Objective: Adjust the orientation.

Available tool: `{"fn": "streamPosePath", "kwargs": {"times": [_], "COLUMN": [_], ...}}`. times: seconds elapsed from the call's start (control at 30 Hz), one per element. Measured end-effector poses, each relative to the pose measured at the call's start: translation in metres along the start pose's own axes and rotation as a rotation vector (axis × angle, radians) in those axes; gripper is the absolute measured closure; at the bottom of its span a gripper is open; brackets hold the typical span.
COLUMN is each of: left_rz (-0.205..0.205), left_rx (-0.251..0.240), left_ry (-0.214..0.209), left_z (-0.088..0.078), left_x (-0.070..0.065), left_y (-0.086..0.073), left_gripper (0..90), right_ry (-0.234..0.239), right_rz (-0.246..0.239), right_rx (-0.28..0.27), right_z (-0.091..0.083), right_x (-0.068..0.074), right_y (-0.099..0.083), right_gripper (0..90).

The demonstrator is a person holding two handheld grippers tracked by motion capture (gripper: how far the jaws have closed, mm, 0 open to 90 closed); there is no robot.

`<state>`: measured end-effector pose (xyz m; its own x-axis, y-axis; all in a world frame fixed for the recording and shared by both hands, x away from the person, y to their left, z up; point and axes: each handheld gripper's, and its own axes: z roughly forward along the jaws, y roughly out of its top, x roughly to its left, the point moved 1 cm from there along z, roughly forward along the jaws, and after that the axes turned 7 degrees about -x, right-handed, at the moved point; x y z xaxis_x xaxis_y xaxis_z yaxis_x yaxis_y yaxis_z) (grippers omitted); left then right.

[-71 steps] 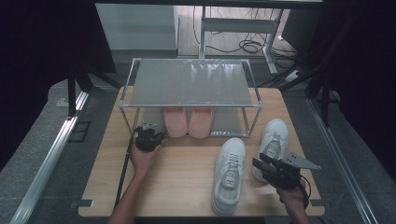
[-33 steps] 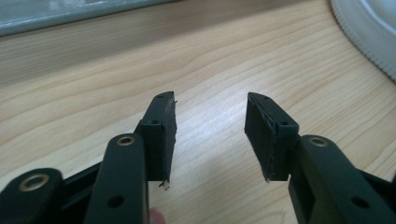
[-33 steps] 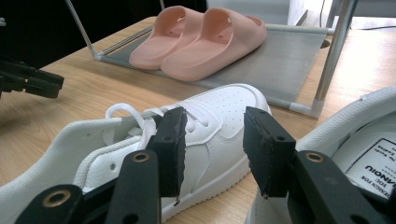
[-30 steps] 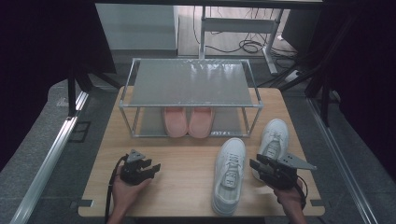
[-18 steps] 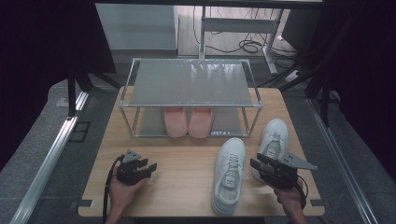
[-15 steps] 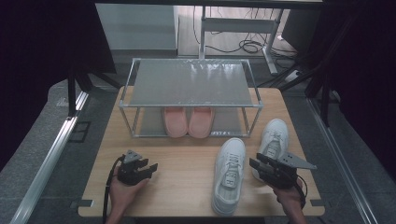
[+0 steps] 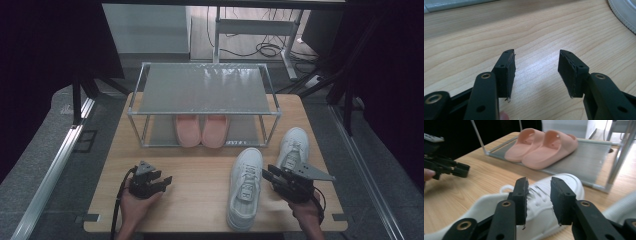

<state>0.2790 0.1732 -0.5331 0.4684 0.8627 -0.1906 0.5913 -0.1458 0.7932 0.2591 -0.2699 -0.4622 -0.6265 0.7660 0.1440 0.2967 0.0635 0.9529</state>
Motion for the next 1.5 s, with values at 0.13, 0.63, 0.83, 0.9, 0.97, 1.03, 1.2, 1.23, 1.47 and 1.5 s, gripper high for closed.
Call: {"fn": "streamPosePath", "kwargs": {"times": [0.13, 0.63, 0.83, 0.9, 0.97, 1.03, 1.2, 1.23, 1.47, 1.5], "left_rz": [0.008, 0.014, 0.003, 0.002, 0.0, -0.001, -0.001, 0.003, 0.004, 0.005], "left_rx": [0.002, 0.01, 0.001, 0.0, 0.0, -0.001, 0.004, 0.006, 0.009, 0.01], "left_ry": [-0.006, -0.001, 0.002, 0.001, 0.002, 0.0, -0.006, -0.004, -0.004, -0.004], "left_z": [0.001, 0.001, -0.001, -0.001, -0.001, -0.001, 0.002, 0.002, 0.002, 0.002], "left_x": [-0.003, -0.003, 0.0, 0.0, 0.001, 0.001, 0.0, 0.0, -0.001, -0.001], "left_y": [0.0, 0.0, 0.001, 0.001, 0.001, 0.001, 0.001, 0.0, 0.0, 0.0], "left_gripper": [48.4, 47.3, 47.1, 47.1, 47.1, 47.1, 47.1, 47.1, 47.1, 47.1], "right_ry": [0.042, 0.191, 0.17, 0.154, 0.138, 0.128, 0.127, 0.127, 0.122, 0.122], "right_rz": [-0.013, -0.077, -0.073, -0.09, -0.097, -0.096, -0.089, -0.093, -0.099, -0.097], "right_rx": [0.0, 0.097, 0.146, 0.155, 0.165, 0.166, 0.168, 0.174, 0.182, 0.182], "right_z": [0.003, 0.014, 0.015, 0.015, 0.015, 0.015, 0.013, 0.013, 0.011, 0.01], "right_x": [0.009, 0.05, 0.049, 0.051, 0.051, 0.05, 0.049, 0.049, 0.049, 0.049], "right_y": [0.005, -0.002, -0.013, -0.014, -0.015, -0.016, -0.017, -0.017, -0.02, -0.021], "right_gripper": [75.7, 88.9, 88.9, 88.9, 88.9, 88.9, 89.1, 89.1, 89.2, 89.2]}}
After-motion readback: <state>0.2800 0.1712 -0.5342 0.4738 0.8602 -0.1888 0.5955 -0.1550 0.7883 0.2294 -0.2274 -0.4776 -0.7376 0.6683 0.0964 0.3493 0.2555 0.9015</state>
